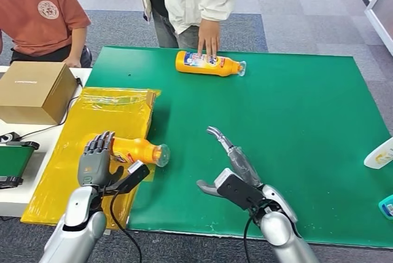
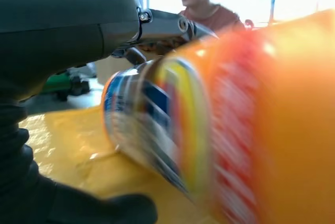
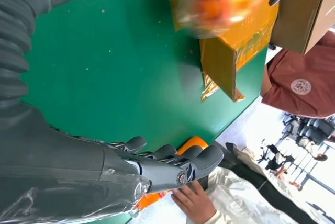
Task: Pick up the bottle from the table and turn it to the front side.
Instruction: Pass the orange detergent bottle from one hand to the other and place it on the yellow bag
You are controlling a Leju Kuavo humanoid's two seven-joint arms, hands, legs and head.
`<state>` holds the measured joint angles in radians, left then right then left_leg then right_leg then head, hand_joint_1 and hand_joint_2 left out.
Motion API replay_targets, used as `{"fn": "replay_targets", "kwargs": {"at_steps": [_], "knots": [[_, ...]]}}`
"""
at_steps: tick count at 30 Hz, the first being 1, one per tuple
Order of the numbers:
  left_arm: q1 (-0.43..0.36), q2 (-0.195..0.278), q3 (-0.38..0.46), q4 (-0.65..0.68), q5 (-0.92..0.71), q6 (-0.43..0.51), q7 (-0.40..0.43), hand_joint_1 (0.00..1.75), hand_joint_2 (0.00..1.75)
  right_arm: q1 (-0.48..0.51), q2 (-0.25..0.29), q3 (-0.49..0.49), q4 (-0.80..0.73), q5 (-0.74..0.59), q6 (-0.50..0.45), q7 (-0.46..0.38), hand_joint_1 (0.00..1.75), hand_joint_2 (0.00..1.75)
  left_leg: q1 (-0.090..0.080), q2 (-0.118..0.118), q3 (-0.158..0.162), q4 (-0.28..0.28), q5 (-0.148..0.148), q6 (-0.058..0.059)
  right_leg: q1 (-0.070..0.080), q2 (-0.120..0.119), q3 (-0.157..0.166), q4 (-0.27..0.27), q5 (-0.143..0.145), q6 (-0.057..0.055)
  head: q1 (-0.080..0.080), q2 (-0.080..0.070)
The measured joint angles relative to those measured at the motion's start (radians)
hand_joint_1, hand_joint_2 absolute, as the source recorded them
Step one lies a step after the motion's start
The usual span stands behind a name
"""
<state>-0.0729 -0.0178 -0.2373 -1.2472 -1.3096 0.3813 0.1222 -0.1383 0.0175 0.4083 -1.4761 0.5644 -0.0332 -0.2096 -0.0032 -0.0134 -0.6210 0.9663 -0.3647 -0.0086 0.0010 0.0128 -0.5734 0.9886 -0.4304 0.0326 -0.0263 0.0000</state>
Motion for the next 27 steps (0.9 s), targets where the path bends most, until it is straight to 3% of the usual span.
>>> {"fn": "replay_targets", "kwargs": {"at_steps": [12, 16, 21, 27], "knots": [[0.029, -0.013, 0.02, 0.014, -0.028, 0.04, -0.016, 0.0, 1.75, 0.0, 0.0, 0.014, 0.0, -0.011, 0.006, -0.001, 0.0, 1.75, -0.001, 0.0, -0.001, 0.0, 0.0, 0.001, -0.001, 0.0, 0.0, 0.0, 0.0, 0.0, 0.0, 0.0], [0.051, -0.018, 0.02, -0.008, 0.025, 0.077, -0.058, 0.0, 1.75, 0.002, 0.0, 0.015, 0.0, -0.013, 0.004, -0.001, 0.0, 1.75, 0.0, 0.0, -0.001, 0.0, 0.0, 0.001, -0.001, 0.0, 0.0, 0.0, 0.0, 0.0, 0.0, 0.0], [0.115, -0.034, 0.019, -0.145, 0.223, 0.128, -0.175, 0.0, 1.75, 0.024, -0.001, 0.013, -0.014, -0.011, -0.015, 0.001, 0.0, 1.75, 0.0, 0.0, -0.001, 0.0, 0.0, 0.001, -0.001, 0.0, -0.001, 0.0, 0.0, 0.0, 0.0, 0.0], [0.198, -0.046, 0.006, -0.391, 0.485, 0.118, -0.307, 0.0, 1.75, 0.07, -0.003, 0.003, -0.047, 0.008, -0.037, 0.002, 0.0, 1.75, 0.0, 0.0, -0.001, 0.0, -0.001, 0.001, -0.001, 0.0, -0.001, 0.0, -0.001, 0.001, 0.0, 0.0]]}}
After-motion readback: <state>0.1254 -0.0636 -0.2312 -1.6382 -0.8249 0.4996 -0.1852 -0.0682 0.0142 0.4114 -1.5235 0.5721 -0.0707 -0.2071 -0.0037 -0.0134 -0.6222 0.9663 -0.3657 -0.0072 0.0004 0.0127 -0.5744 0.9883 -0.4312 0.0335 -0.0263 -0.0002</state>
